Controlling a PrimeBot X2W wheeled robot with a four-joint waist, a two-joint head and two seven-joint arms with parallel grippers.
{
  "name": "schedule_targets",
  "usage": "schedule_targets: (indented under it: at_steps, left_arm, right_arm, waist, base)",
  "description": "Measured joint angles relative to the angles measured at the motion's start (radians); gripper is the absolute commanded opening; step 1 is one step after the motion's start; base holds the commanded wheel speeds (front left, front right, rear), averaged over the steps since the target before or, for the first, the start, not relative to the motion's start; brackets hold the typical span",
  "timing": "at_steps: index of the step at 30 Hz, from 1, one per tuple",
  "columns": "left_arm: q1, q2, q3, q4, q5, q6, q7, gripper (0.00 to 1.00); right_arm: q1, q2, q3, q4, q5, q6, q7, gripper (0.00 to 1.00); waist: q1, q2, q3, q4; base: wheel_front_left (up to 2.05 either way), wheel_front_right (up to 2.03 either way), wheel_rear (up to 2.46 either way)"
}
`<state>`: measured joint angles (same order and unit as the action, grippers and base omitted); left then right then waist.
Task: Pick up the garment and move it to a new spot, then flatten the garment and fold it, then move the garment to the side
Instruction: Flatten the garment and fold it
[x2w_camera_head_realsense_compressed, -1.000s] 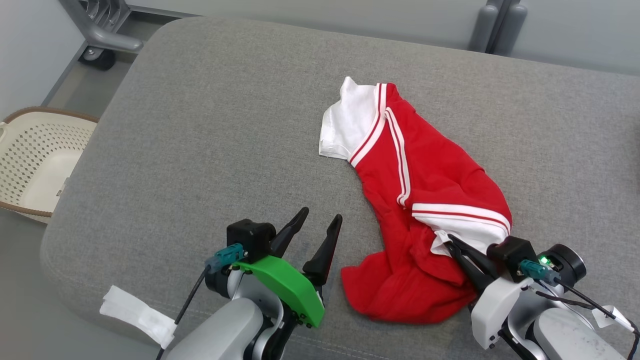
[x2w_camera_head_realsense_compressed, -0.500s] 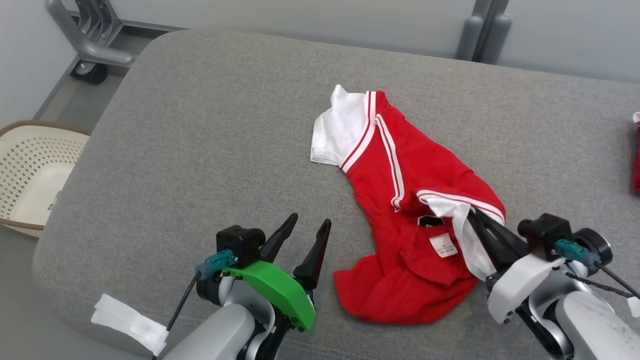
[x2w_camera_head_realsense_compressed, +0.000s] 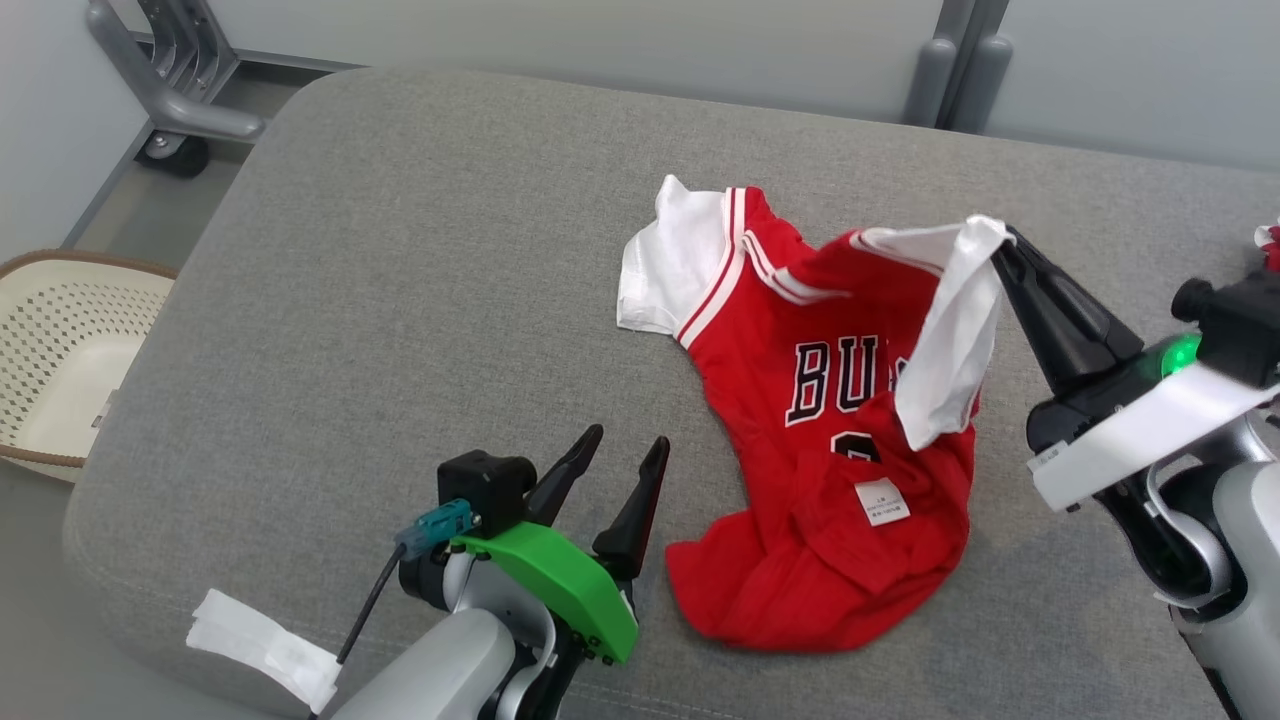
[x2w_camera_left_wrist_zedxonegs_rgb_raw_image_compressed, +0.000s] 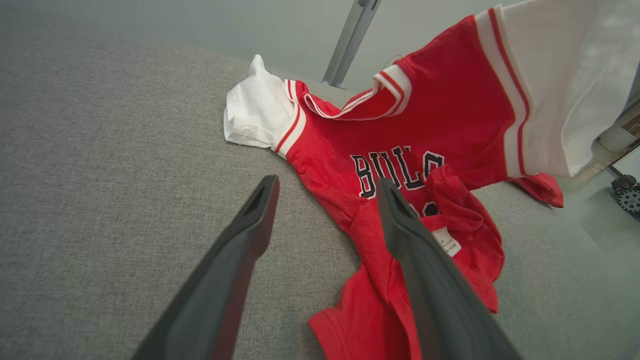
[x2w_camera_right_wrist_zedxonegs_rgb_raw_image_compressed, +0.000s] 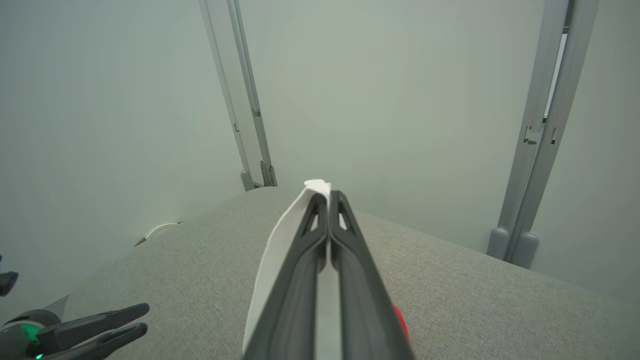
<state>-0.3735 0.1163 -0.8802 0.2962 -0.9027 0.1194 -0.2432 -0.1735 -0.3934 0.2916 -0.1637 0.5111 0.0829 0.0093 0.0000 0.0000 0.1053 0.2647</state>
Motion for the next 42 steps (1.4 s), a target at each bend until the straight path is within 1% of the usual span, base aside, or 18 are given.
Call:
schedule_targets:
  at_steps: [3, 8, 9, 13, 19, 21, 26, 31, 37, 41, 42]
  left_arm:
    - [0.001, -0.002, 0.000, -0.003, 0.000, 0.000, 0.000, 1.00]
    - [0.001, -0.009, -0.004, -0.006, 0.000, 0.000, 0.000, 1.00]
    - [0.001, -0.009, -0.004, -0.006, 0.000, 0.000, 0.000, 1.00]
    - [0.001, -0.013, -0.009, -0.007, 0.000, 0.000, 0.000, 1.00]
    - [0.001, -0.032, -0.019, -0.010, -0.001, 0.000, 0.000, 1.00]
    - [0.001, -0.035, -0.019, -0.012, -0.002, -0.001, 0.000, 1.00]
    - [0.001, -0.038, -0.017, -0.014, -0.010, -0.001, -0.005, 1.00]
    - [0.003, -0.041, -0.002, -0.016, -0.016, -0.002, -0.005, 1.00]
    - [0.004, -0.041, 0.015, -0.016, -0.016, -0.002, -0.005, 1.00]
    - [0.005, -0.041, 0.021, -0.013, -0.016, -0.002, -0.005, 1.00]
    - [0.005, -0.041, 0.025, -0.014, -0.016, -0.002, -0.005, 1.00]
  right_arm:
    - [-0.060, -0.009, -0.002, -0.060, 0.050, 0.013, 0.050, 0.00]
    - [-0.158, -0.048, -0.010, -0.124, 0.101, 0.015, 0.156, 0.00]
    - [-0.158, -0.048, -0.010, -0.124, 0.101, 0.015, 0.156, 0.00]
    - [-0.252, -0.059, -0.010, -0.159, 0.135, 0.021, 0.243, 0.00]
    - [-0.396, -0.073, -0.006, -0.186, 0.194, 0.021, 0.375, 0.00]
    - [-0.448, -0.076, -0.014, -0.185, 0.205, 0.020, 0.412, 0.00]
    - [-0.568, -0.083, -0.035, -0.151, 0.221, -0.019, 0.504, 0.00]
    - [-0.664, -0.099, -0.039, -0.102, 0.222, -0.040, 0.579, 0.00]
    - [-0.772, -0.102, -0.015, -0.053, 0.214, -0.041, 0.633, 0.00]
    - [-0.784, -0.108, -0.016, -0.011, 0.193, -0.043, 0.640, 0.00]
    - [-0.788, -0.109, -0.021, -0.004, 0.192, -0.053, 0.644, 0.00]
  waist:
    - [0.0000, 0.0000, -0.002, 0.002]
    - [0.0000, 0.0000, -0.008, 0.012]
    - [0.0000, 0.0000, -0.008, 0.012]
    - [0.0000, 0.0000, -0.012, 0.023]
    - [0.0000, 0.0000, -0.020, 0.045]
    - [0.0000, 0.0000, -0.021, 0.053]
    - [0.0000, 0.0000, -0.024, 0.076]
    - [0.0000, 0.0000, -0.023, 0.097]
    - [0.0000, 0.0000, -0.024, 0.107]
    - [0.0000, 0.0000, -0.034, 0.109]
    - [0.0000, 0.0000, -0.035, 0.108]
  base:
    - [0.00, 0.00, 0.00]
    - [0.00, 0.00, 0.00]
    - [0.00, 0.00, 0.00]
    - [0.00, 0.00, 0.00]
    - [0.00, 0.00, 0.00]
    - [0.00, 0.00, 0.00]
    - [0.00, 0.00, 0.00]
    - [0.00, 0.00, 0.00]
    - [0.00, 0.00, 0.00]
    - [0.00, 0.00, 0.00]
    - [0.00, 0.00, 0.00]
